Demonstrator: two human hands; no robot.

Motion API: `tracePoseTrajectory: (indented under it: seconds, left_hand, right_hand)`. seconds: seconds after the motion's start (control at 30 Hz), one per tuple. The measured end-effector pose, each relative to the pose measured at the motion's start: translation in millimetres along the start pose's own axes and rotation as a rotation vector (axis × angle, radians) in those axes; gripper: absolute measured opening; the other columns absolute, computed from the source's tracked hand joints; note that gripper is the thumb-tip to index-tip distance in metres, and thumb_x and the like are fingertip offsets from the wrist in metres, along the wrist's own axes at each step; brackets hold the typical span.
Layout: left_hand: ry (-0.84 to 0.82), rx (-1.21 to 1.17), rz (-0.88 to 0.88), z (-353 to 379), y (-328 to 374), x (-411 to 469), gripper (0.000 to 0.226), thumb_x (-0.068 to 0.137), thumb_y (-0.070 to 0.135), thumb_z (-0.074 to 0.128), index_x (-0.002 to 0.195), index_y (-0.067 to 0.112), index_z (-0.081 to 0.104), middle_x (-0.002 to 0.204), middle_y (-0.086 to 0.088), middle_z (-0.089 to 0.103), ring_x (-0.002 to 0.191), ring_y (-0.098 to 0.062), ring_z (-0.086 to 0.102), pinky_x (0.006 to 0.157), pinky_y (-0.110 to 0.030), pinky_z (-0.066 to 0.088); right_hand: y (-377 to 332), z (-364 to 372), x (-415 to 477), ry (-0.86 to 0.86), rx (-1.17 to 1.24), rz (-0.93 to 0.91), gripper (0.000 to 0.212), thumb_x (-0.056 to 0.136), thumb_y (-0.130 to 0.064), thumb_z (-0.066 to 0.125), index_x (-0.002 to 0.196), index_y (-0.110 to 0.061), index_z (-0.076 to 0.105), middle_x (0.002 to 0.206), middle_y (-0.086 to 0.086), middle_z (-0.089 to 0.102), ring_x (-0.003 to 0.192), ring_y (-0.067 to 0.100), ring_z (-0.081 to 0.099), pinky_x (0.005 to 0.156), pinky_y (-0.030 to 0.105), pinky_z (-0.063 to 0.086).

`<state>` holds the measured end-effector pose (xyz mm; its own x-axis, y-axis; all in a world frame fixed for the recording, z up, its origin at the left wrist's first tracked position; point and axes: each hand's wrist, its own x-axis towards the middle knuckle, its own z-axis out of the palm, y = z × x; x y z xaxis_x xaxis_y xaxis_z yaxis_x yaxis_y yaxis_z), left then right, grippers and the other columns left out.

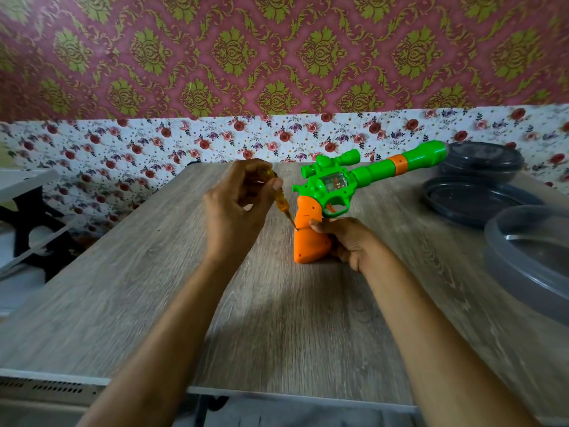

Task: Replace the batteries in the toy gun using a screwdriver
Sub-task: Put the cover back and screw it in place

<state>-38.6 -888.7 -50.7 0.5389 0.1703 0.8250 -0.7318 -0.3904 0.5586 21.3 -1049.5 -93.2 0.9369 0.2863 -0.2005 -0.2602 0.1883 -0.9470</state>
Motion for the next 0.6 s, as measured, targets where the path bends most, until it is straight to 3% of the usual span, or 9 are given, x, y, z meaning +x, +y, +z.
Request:
tracePoseTrajectory:
  seconds: [0.13, 0.2, 0.3, 0.37, 0.47, 0.6]
  left_hand:
    - [-0.031, 0.086, 0.036, -2, 0, 2, 0.027, 0.084, 0.028, 0.06, 0.111, 0.026, 0.058, 0.092, 0.017, 0.061, 0.08, 0.0, 0.065, 0.07, -0.016, 0.053]
    - [-0.032, 0.093, 0.048, -3, 2, 2, 0.031, 0.084, 0.026, 0.059, 0.115, 0.03, 0.054, 0.094, 0.017, 0.062, 0.08, -0.001, 0.065, 0.069, -0.015, 0.052]
    - [-0.04, 0.123, 0.082, -3, 6, 0, 0.033, 0.086, 0.02, 0.053, 0.111, 0.041, 0.053, 0.093, 0.013, 0.065, 0.081, -0.005, 0.066, 0.066, -0.024, 0.055]
    - [-0.054, 0.124, 0.107, -3, 8, 0, 0.03, 0.087, 0.02, 0.05, 0.11, 0.038, 0.056, 0.094, 0.009, 0.064, 0.081, -0.003, 0.065, 0.067, -0.022, 0.055]
    - [-0.077, 0.147, 0.156, 0, 10, -2, 0.022, 0.086, 0.025, 0.063, 0.107, 0.024, 0.06, 0.097, 0.002, 0.056, 0.084, 0.001, 0.059, 0.066, -0.011, 0.05]
    - [-0.013, 0.15, 0.151, 3, 9, -3, 0.021, 0.082, 0.02, 0.07, 0.101, 0.022, 0.062, 0.094, -0.001, 0.053, 0.08, -0.004, 0.057, 0.063, -0.02, 0.052]
  right_hand:
    - [-1, 2, -3, 0.012, -0.011, 0.007, 0.041, 0.086, -0.003, 0.056, 0.128, -0.002, 0.051, 0.097, 0.01, 0.063, 0.075, 0.016, 0.059, 0.054, 0.033, 0.056]
    - [-1, 3, -4, 0.026, -0.016, 0.009, 0.042, 0.086, -0.003, 0.057, 0.128, -0.002, 0.051, 0.095, 0.009, 0.063, 0.075, 0.017, 0.059, 0.05, 0.032, 0.056]
    - [-2, 2, -4, 0.043, -0.035, 0.016, 0.042, 0.086, -0.004, 0.057, 0.128, -0.002, 0.051, 0.112, 0.017, 0.062, 0.084, 0.023, 0.06, 0.071, 0.045, 0.054]
    - [-4, 3, -6, 0.046, -0.044, 0.027, 0.041, 0.087, -0.004, 0.056, 0.128, -0.001, 0.05, 0.12, 0.021, 0.058, 0.089, 0.026, 0.059, 0.081, 0.05, 0.046]
    - [-5, 5, -8, 0.042, -0.051, 0.03, 0.04, 0.089, -0.003, 0.054, 0.128, 0.001, 0.049, 0.116, 0.02, 0.057, 0.093, 0.028, 0.057, 0.083, 0.051, 0.044]
    - [-5, 6, -8, 0.053, -0.05, 0.02, 0.041, 0.088, -0.002, 0.054, 0.129, 0.0, 0.049, 0.13, 0.024, 0.054, 0.101, 0.027, 0.054, 0.087, 0.05, 0.044]
